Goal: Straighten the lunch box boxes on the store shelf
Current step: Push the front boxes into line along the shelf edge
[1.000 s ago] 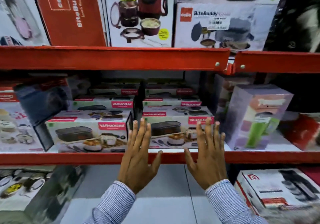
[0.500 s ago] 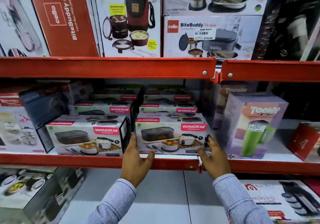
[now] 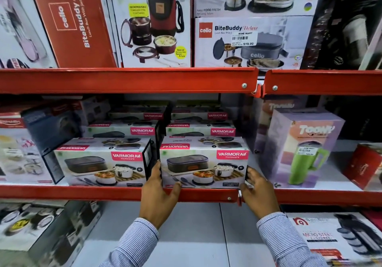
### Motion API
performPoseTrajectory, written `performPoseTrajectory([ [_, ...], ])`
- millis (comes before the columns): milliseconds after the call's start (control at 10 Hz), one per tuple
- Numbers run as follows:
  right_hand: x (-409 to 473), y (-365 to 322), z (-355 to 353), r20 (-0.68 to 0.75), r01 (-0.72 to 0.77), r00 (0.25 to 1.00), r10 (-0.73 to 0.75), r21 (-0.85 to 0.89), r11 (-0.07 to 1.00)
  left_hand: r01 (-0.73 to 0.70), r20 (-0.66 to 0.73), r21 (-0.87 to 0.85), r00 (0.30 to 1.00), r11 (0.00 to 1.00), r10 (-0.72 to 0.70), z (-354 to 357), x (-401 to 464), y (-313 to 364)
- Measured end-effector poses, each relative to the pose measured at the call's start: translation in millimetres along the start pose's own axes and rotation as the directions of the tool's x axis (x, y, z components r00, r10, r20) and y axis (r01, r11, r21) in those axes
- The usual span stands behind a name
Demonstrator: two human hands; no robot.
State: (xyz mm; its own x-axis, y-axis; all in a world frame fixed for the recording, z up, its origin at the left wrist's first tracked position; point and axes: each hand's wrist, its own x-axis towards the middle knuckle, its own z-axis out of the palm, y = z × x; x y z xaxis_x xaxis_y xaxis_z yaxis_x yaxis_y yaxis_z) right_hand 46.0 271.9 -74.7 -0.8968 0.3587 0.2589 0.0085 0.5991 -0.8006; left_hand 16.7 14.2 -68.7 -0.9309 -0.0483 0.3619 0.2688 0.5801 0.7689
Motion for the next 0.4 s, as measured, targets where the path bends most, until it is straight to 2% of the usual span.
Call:
performPoseTrajectory([
  [400,-10.8,-3.9,2.8,-0.067,0.013,0.998,-0.012,0.007,1.0,-0.052,0.001,0.059,0.999,0.997,0.052,-7.7,-6.8,1.2],
])
